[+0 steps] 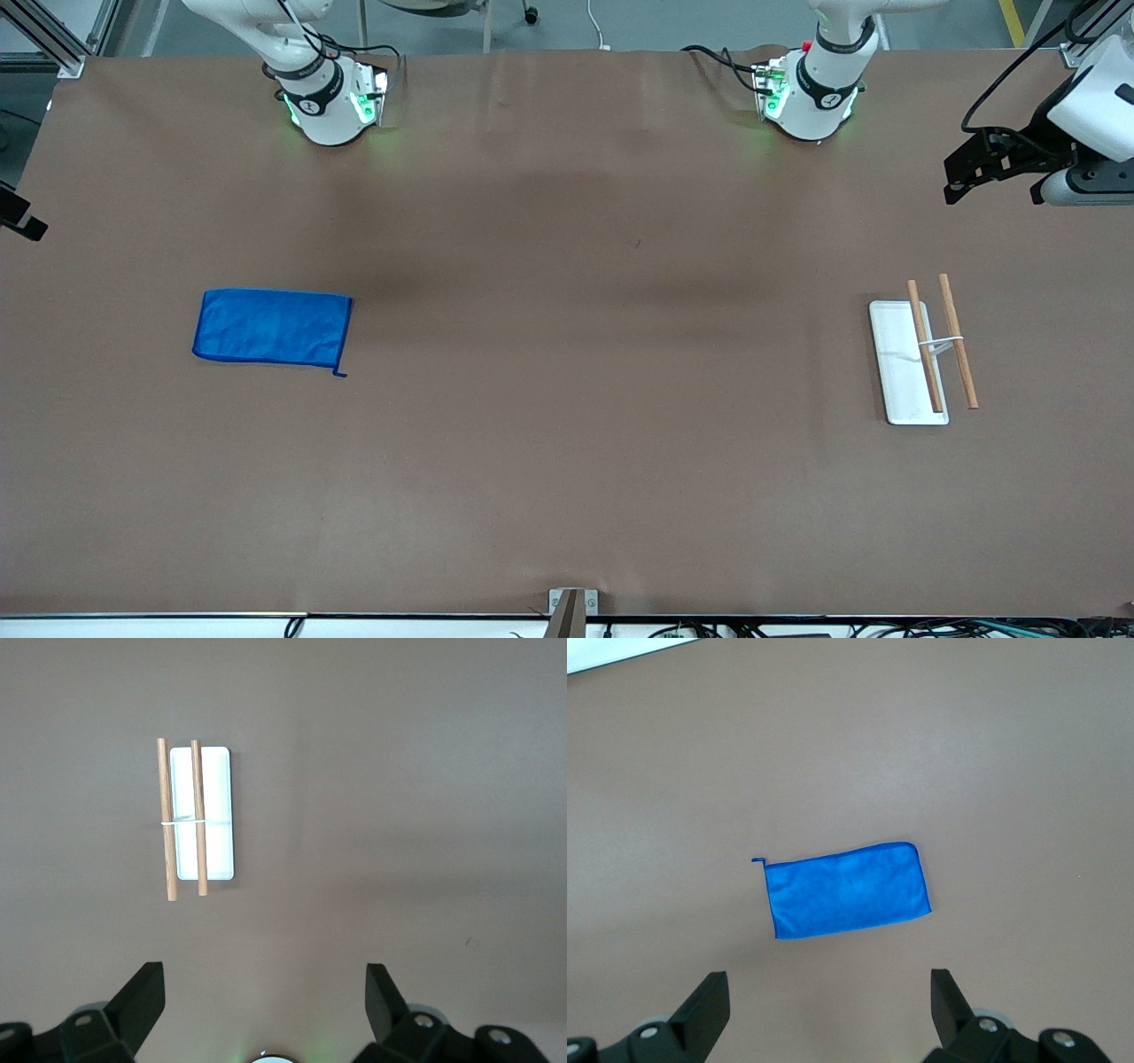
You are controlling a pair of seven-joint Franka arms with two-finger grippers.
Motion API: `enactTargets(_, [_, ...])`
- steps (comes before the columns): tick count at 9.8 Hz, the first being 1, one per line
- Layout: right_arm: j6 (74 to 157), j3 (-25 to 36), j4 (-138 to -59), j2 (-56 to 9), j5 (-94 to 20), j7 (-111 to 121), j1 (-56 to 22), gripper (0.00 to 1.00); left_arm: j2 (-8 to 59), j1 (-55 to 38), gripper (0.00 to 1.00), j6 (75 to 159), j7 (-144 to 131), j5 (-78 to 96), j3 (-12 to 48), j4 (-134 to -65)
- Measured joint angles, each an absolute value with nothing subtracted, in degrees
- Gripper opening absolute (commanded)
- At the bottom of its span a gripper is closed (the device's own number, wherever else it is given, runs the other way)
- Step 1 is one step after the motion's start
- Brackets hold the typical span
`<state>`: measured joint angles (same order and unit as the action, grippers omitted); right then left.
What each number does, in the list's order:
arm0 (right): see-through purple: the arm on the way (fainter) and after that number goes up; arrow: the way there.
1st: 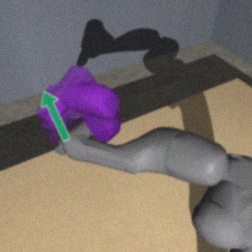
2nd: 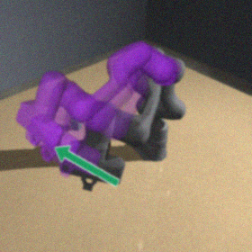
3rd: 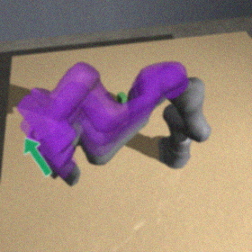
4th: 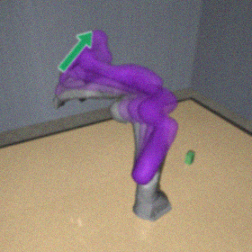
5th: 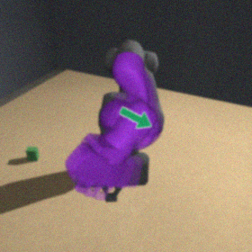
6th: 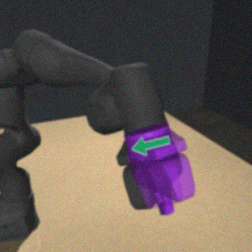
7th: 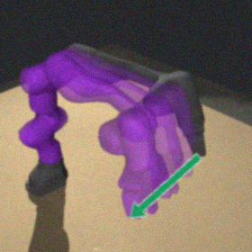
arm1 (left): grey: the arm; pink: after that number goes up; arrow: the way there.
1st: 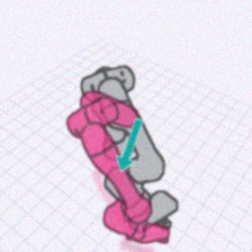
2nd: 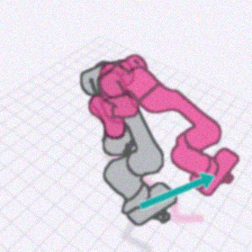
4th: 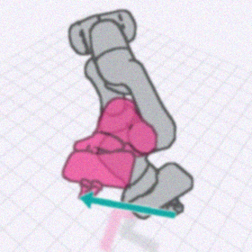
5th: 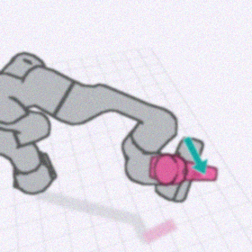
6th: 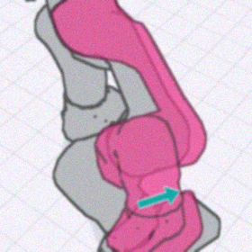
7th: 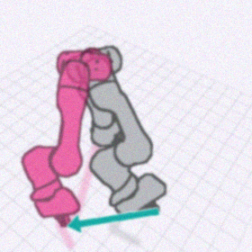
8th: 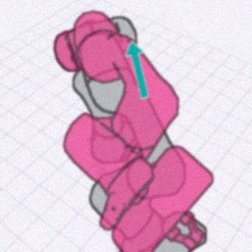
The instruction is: Right arm passes towel to left arm to hang
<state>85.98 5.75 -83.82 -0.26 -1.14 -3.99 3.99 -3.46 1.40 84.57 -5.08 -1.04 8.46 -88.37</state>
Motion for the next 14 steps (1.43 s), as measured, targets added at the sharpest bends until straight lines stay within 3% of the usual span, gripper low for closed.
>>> enactTargets(7, [84.63, 5.72, -84.02, -0.38, -1.14, -3.97, 3.98, 1.00, -3.46, 1.42, 1.00, 84.57, -4.77, -1.08, 8.45, -87.80])
enactTargets(9, [85.06, 5.41, -88.82, -1.10, -1.15, -3.91, 3.38, 1.00, -3.45, 1.40, 1.00, 84.57, -4.61, -1.08, 8.46, -87.81])
enactTargets(11, [97.07, 5.11, -100.99, -2.73, -1.13, -3.70, 2.69, 1.00, -3.42, 1.46, 1.00, 84.57, -4.60, -1.08, 8.45, -87.79])
enactTargets(14, [123.34, 5.29, -121.85, -4.61, -1.09, 1.70, 2.83, 1.00, -3.36, 1.50, 1.00, 84.57, -4.60, -1.08, 8.44, -87.79])
